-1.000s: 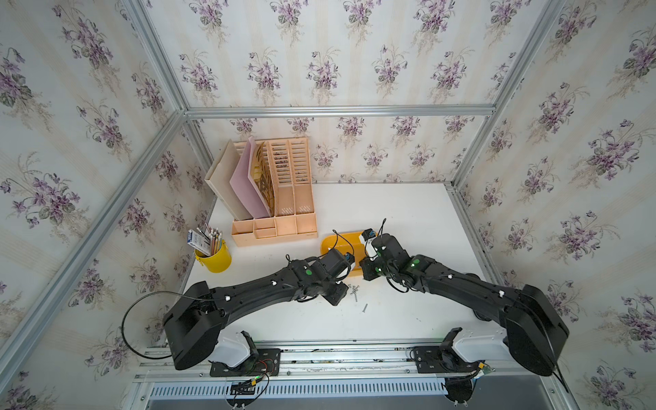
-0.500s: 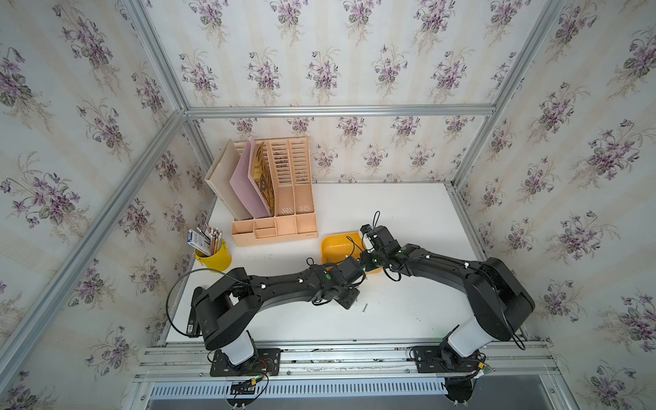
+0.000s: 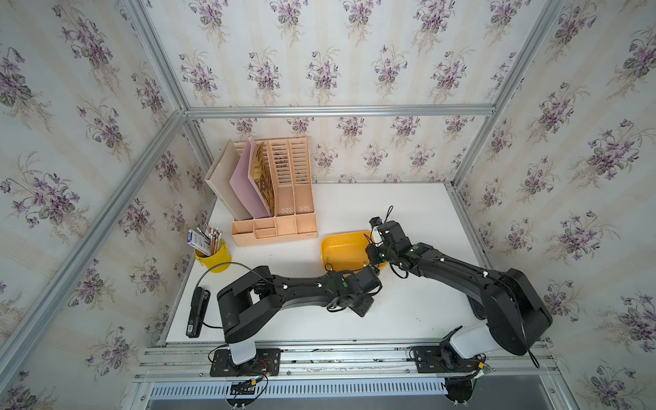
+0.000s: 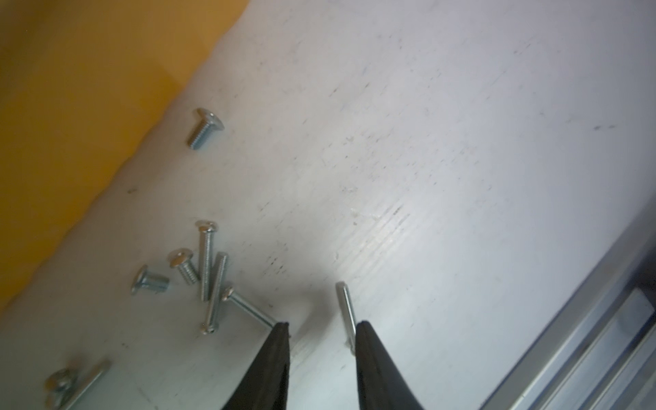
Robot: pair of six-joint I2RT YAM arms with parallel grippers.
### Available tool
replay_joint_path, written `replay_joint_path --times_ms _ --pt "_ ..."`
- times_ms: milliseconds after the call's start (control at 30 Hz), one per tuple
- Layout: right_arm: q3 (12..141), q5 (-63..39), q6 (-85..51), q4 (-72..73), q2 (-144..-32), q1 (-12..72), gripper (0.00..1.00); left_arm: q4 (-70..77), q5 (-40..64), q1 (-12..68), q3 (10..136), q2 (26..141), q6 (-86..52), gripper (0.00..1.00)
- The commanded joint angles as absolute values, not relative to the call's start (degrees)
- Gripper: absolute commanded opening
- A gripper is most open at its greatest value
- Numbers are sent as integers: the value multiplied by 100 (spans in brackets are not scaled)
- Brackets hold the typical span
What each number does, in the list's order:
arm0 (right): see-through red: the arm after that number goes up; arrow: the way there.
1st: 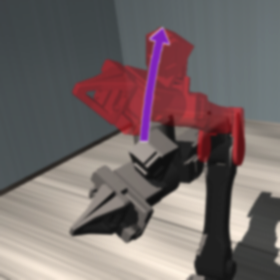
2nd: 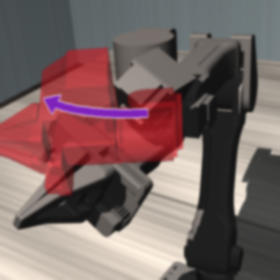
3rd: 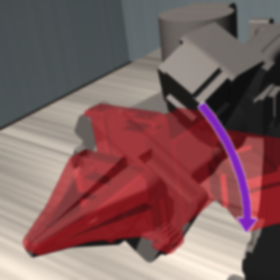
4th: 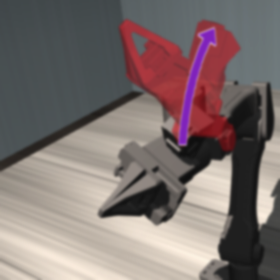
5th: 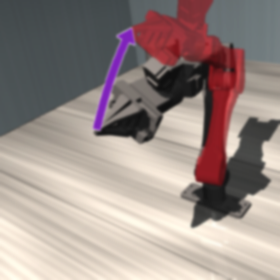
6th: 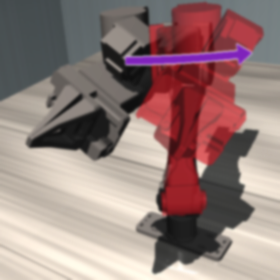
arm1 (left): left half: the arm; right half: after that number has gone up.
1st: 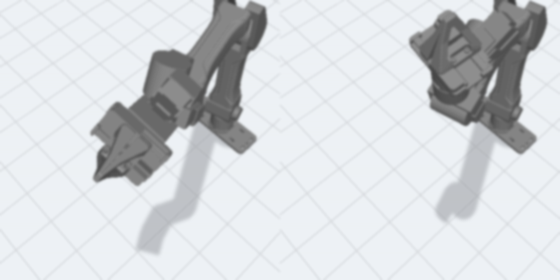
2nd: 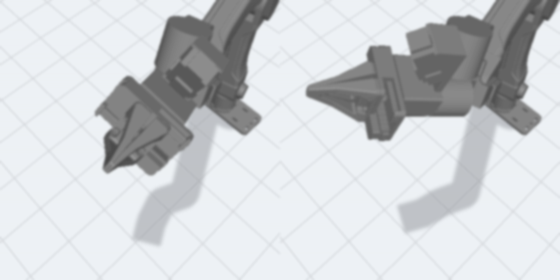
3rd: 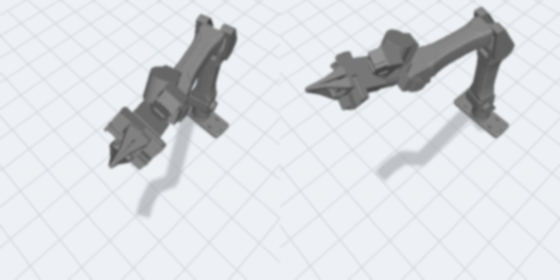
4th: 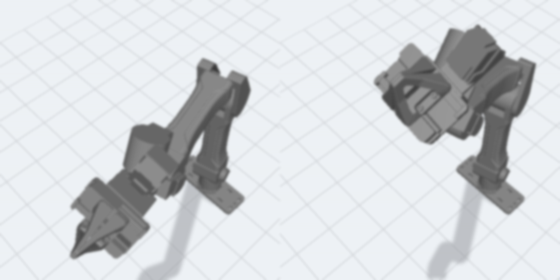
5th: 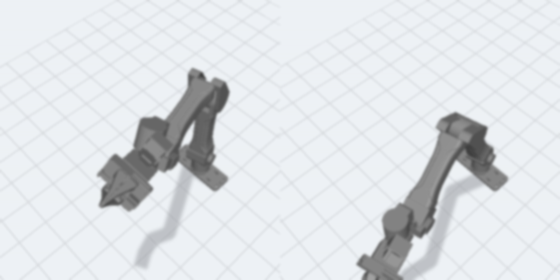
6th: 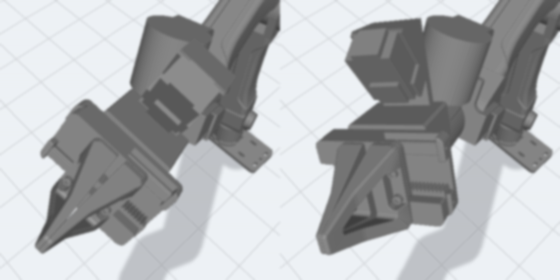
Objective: Put the screws on the desktop into the storage box
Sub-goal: Place the screw in the storage box, then pick up the screw from the center of the board.
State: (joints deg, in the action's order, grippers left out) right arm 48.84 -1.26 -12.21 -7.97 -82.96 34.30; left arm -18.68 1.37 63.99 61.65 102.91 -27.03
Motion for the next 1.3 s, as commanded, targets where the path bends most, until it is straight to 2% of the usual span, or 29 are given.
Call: replay_joint_path --times_ms 0,733,1067,1267 --pt "4834 -185 -1239 -946 -7940 3350 22 -2039 -254 6403 6186 10252 -2813 33" --pt "4809 -132 -1213 -1171 -7439 3347 25 -2145 -211 6416 6211 10581 -2814 34" --pt "4794 -99 -1371 -1233 -7038 3345 26 -2438 -106 6368 6346 10705 -2859 22" --pt "4957 93 -1230 -1449 -6931 3348 26 -2750 -80 6357 6553 10940 -2704 10"
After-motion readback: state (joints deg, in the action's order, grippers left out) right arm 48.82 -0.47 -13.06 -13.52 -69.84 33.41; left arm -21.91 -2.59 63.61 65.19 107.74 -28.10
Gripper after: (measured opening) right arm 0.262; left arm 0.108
